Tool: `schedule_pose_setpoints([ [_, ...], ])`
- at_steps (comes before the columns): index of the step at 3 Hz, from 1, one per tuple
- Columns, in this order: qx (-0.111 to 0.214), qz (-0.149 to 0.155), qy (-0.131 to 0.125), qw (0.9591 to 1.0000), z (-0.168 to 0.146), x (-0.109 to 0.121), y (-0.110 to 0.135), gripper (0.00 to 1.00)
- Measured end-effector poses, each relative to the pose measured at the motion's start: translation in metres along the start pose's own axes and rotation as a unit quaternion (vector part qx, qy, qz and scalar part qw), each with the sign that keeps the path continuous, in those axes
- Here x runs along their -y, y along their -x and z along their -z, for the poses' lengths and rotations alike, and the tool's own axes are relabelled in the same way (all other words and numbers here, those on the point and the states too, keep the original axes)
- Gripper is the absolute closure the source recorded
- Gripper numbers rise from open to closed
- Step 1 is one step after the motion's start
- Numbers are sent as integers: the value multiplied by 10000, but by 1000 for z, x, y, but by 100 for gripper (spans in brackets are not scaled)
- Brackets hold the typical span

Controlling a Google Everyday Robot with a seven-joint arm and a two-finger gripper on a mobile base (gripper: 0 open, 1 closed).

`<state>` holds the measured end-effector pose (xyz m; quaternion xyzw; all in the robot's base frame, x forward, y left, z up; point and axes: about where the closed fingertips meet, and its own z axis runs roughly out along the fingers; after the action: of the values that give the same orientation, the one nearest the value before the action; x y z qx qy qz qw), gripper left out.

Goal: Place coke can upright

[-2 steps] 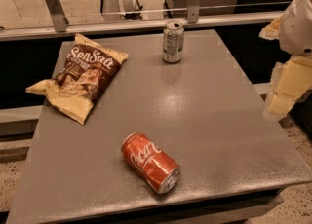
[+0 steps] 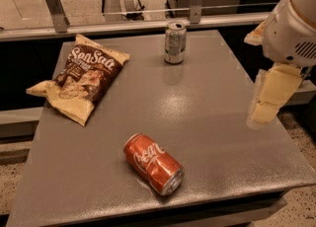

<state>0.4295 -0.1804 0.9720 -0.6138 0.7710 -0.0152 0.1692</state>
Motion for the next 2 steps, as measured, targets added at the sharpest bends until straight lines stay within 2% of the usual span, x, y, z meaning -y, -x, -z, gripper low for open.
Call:
schedule_pose_setpoints([
  [1, 61, 14, 285, 9996, -17, -32, 46, 0],
  [2, -87, -166, 536, 9984, -37, -65, 89, 0],
])
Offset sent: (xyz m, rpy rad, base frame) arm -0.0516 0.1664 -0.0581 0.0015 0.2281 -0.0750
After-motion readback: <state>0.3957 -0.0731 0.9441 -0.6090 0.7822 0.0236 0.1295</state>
